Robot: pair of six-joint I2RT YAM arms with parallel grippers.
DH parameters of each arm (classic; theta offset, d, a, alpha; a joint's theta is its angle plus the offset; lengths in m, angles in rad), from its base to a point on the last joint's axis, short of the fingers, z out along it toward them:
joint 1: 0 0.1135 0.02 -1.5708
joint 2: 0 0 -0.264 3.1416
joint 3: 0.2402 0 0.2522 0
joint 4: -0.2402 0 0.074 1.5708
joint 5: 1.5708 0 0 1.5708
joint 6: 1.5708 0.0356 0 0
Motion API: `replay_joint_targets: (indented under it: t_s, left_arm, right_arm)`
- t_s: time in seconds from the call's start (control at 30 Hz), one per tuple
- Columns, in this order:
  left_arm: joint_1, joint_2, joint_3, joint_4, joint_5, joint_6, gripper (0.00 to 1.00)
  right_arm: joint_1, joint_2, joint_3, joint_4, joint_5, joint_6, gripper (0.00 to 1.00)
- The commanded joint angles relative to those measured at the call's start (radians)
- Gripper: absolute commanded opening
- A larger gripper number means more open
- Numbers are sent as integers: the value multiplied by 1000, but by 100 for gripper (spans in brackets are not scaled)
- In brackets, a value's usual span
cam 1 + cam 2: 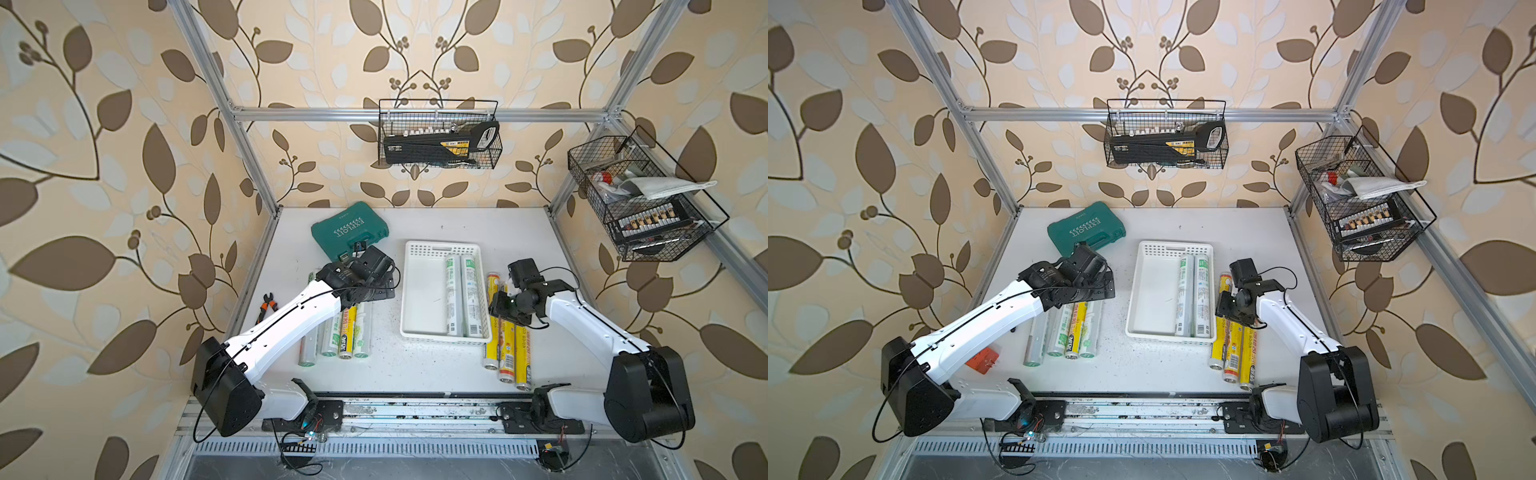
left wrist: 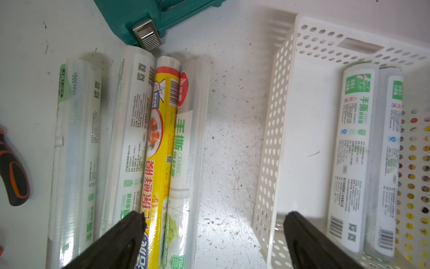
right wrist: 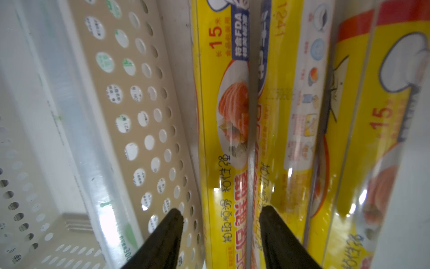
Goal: Put the plastic wrap into the basket
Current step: Pick up the plastic wrap from the center of the board.
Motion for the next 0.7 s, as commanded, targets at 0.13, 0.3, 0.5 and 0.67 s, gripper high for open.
replay_joint_targets:
  t_s: [0.13,0.3,0.5,0.67]
  left_arm:
    - [9,-20,-14,10,-3,-2,99]
    - [9,-14,-18,13,-4,-5,99]
    - [9,-9,-18,16,2,-8,99]
    - [9,-6,-17,18,2,-8,99]
  right_arm:
    - [14,54,-28,47,20,-5,55]
    - [28,86,-23,60,22,-8,53]
    - [32,124,-21,68,30,-10,53]
    - [33,148,-15,72,33,-12,55]
